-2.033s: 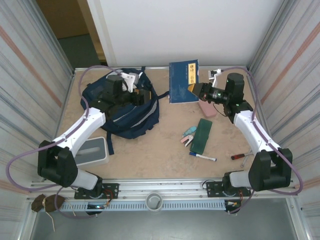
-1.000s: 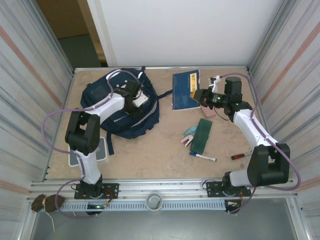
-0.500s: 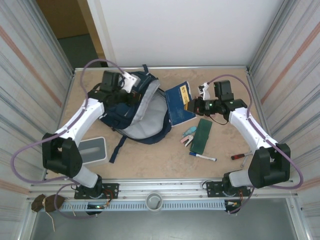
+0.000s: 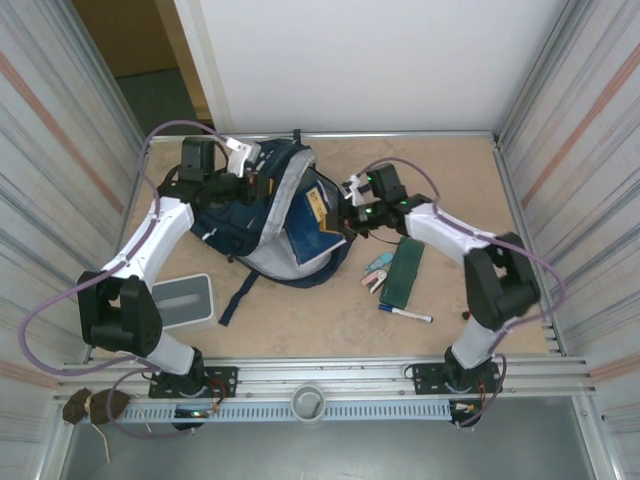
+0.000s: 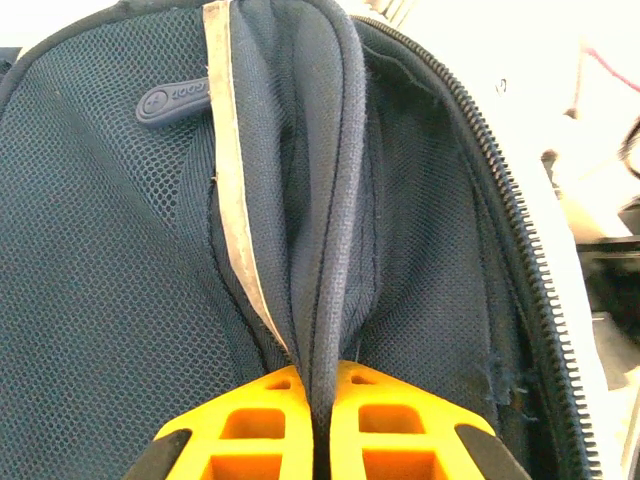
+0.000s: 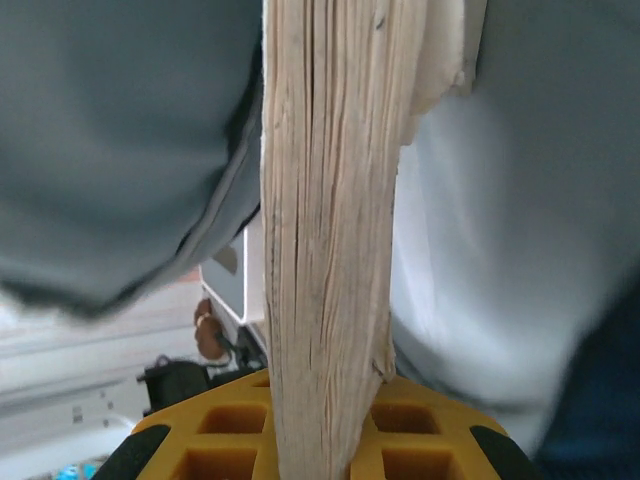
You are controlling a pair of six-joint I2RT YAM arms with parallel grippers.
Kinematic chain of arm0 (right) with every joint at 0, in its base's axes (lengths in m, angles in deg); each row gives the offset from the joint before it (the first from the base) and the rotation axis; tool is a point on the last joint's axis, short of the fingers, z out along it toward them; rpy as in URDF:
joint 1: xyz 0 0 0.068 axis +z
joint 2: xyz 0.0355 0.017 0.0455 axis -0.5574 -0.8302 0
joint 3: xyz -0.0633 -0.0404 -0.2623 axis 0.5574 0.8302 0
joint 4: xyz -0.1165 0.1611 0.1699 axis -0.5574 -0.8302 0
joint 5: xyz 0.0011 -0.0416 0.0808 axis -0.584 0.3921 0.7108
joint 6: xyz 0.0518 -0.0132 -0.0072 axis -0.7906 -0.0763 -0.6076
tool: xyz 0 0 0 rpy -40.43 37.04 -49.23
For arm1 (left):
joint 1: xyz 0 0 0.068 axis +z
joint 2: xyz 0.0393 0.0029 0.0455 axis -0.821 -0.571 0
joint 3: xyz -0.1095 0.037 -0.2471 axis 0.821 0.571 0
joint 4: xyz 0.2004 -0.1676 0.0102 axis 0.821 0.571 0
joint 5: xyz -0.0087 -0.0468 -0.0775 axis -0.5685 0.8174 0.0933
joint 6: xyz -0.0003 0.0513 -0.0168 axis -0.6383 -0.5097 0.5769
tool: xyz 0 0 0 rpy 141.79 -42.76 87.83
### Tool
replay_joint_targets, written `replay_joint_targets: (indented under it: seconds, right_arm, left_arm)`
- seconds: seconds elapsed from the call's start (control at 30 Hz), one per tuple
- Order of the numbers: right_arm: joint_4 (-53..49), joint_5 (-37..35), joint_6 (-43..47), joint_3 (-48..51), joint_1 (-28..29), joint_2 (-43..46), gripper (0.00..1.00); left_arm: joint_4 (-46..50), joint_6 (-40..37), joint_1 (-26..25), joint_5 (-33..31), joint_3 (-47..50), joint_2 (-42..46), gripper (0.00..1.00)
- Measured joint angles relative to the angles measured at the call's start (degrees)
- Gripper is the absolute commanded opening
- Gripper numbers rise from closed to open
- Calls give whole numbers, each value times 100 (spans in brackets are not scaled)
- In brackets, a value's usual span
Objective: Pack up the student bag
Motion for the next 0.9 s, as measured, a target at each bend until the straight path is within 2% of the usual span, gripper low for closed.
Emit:
replay_joint_targets:
  seconds: [0.1, 0.13, 0.27, 0.33, 0.43, 0.53, 0.6, 0.73, 0.8, 0.9]
  right_arm:
    - [479, -258, -389, -597, 234, -791, 0]
    - [595, -380, -498, -848, 304, -1049, 4]
    - [1034, -879, -901, -2065, 570, -2201, 36]
    - [1104, -1029, -970, -2339, 636, -2485, 44]
    - [1147, -1102, -911, -1998, 647, -2361, 50]
    - [1062, -1060, -706, -997, 505, -1534, 53]
    - [907, -1008, -479, -289, 354, -645, 55]
    - [299, -1250, 125, 501, 20, 1169, 63]
    - [-184, -1705, 492, 767, -234, 2028, 68]
    - [-949, -2562, 929, 1137, -693, 2730, 73]
  left_arm:
    - [-4, 37, 0, 79, 2, -9, 0]
    - [-7, 55, 0, 87, 2, -9, 0]
    - [-24, 120, 7, 98, 0, -39, 0]
    - [-92, 149, 33, 83, 0, -74, 0]
    - [-168, 254, 122, 87, 0, -105, 0]
    - [-291, 372, 216, 101, 0, -136, 0]
    - [-369, 417, 264, 122, 2, -177, 0]
    - [-514, 407, 271, 118, 83, -286, 0]
    - [-498, 358, 271, 33, 109, -400, 0]
    - [-426, 238, 260, -72, 109, -605, 0]
